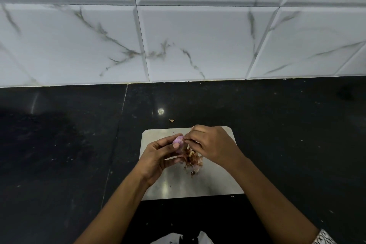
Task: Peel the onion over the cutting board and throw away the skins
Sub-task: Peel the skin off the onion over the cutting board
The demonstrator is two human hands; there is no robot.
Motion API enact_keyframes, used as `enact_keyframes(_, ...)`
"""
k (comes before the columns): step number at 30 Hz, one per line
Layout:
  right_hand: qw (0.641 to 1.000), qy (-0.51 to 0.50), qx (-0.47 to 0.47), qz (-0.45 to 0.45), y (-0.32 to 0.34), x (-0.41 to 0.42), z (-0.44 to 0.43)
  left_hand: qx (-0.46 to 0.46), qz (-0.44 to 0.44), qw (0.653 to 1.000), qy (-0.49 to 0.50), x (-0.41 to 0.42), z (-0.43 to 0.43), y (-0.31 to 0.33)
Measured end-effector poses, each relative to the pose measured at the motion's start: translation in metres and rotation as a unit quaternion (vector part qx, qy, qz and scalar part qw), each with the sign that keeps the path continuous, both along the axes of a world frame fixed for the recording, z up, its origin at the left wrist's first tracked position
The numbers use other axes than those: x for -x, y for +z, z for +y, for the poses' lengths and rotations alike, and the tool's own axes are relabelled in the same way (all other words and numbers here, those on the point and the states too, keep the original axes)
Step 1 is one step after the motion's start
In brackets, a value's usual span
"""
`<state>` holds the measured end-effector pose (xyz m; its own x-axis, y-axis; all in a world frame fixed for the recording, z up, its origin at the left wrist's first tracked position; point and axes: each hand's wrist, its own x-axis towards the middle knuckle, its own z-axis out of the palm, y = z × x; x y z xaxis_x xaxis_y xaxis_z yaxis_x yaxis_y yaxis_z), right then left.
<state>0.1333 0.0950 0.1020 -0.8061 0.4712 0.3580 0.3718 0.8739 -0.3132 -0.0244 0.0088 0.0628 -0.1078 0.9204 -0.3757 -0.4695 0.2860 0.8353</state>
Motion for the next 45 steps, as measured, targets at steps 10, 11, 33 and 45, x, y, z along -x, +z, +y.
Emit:
enact_keyframes(10,0.977,-0.117,0.160,-0.082,-0.018,0.000,0.019,-0.020,-0.021,0.999,-0.020,0.000,-0.003,0.000)
enact_keyframes(11,0.968,-0.135,0.181,-0.107,-0.022,-0.002,0.019,-0.019,-0.025,0.999,-0.013,0.000,-0.003,-0.001)
enact_keyframes(33,0.943,-0.140,0.199,-0.228,-0.049,0.020,0.040,0.030,-0.051,0.995,0.082,0.025,0.002,-0.031)
enact_keyframes(45,0.961,-0.170,0.195,-0.099,-0.071,0.084,0.084,0.033,-0.051,0.994,0.088,0.031,0.006,-0.030)
